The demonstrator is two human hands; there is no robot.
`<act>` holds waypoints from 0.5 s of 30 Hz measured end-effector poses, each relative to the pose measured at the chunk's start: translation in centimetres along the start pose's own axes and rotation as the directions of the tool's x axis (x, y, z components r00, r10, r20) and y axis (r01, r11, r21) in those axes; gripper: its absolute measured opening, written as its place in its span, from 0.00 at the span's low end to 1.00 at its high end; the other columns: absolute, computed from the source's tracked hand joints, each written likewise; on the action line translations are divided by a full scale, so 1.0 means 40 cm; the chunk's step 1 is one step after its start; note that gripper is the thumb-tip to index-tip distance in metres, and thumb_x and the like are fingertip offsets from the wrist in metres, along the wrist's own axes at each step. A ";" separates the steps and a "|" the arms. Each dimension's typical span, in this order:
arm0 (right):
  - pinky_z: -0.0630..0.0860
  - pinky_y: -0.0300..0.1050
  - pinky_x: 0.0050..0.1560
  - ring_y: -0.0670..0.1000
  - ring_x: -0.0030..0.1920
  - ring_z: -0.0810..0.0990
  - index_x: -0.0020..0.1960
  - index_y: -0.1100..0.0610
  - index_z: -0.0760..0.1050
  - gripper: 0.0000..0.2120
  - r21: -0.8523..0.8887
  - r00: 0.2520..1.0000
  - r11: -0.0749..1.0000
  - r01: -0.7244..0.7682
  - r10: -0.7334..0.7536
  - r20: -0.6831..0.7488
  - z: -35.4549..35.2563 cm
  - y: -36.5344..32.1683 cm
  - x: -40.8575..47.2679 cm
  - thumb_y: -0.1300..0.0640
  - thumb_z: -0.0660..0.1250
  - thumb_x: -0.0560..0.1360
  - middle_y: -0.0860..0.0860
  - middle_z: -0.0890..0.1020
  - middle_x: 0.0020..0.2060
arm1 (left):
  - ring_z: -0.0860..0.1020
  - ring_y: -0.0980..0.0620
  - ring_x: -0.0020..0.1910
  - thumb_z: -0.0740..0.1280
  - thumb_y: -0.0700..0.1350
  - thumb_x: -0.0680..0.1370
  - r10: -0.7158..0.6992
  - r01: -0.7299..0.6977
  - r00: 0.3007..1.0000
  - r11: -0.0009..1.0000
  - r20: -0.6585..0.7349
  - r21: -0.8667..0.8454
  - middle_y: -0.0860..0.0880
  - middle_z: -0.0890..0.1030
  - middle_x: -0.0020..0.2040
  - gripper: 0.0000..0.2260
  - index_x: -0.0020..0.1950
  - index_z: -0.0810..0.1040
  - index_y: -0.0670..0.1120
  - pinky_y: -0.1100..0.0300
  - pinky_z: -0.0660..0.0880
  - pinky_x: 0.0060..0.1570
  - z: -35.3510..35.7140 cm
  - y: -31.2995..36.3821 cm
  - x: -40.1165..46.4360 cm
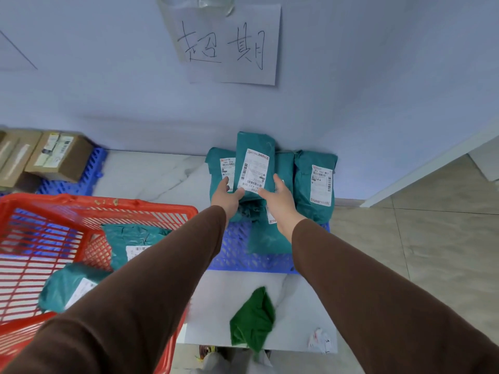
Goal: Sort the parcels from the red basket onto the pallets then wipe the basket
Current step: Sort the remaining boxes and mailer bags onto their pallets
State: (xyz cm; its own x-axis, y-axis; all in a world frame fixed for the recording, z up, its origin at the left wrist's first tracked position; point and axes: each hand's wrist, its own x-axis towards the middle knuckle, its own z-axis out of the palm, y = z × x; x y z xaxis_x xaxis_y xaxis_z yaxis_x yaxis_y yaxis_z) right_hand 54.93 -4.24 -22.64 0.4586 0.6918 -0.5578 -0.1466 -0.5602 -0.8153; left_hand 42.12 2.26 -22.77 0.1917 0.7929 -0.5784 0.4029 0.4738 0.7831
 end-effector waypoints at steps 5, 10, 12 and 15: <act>0.64 0.45 0.69 0.49 0.76 0.64 0.81 0.47 0.59 0.32 0.046 0.998 0.997 0.068 -0.069 0.011 0.028 -0.091 -0.110 0.54 0.67 0.80 0.46 0.65 0.77 | 0.65 0.48 0.77 0.67 0.49 0.80 0.079 -0.075 0.996 0.994 0.045 -0.081 0.47 0.64 0.79 0.32 0.82 0.57 0.49 0.57 0.64 0.70 -0.044 0.064 -0.118; 0.63 0.48 0.72 0.49 0.77 0.64 0.80 0.49 0.61 0.31 0.080 0.991 0.989 0.127 -0.129 0.033 0.099 -0.166 -0.215 0.53 0.68 0.80 0.49 0.65 0.78 | 0.64 0.54 0.75 0.65 0.43 0.83 0.162 -0.157 0.987 0.979 0.026 -0.130 0.50 0.66 0.76 0.28 0.81 0.58 0.45 0.59 0.62 0.72 -0.140 0.104 -0.211; 0.64 0.47 0.72 0.49 0.76 0.65 0.80 0.50 0.61 0.31 0.081 0.988 0.986 0.146 -0.149 0.033 0.132 -0.186 -0.257 0.53 0.68 0.80 0.49 0.66 0.77 | 0.62 0.50 0.78 0.66 0.46 0.82 0.178 -0.174 0.984 0.978 0.026 -0.113 0.48 0.62 0.79 0.30 0.81 0.57 0.47 0.53 0.62 0.74 -0.197 0.103 -0.238; 0.64 0.43 0.67 0.49 0.75 0.67 0.79 0.51 0.63 0.31 0.091 0.982 0.979 0.180 -0.184 0.043 0.192 -0.209 -0.316 0.53 0.69 0.79 0.50 0.69 0.76 | 0.61 0.50 0.78 0.66 0.47 0.82 0.196 -0.193 0.980 0.975 0.019 -0.108 0.46 0.62 0.79 0.30 0.81 0.58 0.49 0.53 0.63 0.72 -0.293 0.095 -0.275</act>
State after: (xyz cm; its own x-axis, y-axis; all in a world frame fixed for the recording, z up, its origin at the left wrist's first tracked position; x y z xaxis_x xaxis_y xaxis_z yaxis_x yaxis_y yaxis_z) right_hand 43.63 -4.79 -9.98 0.4399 0.8020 -0.4041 -0.1409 -0.3828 -0.9130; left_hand 31.07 -0.16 -10.76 0.2836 0.8631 -0.4180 0.2591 0.3507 0.8999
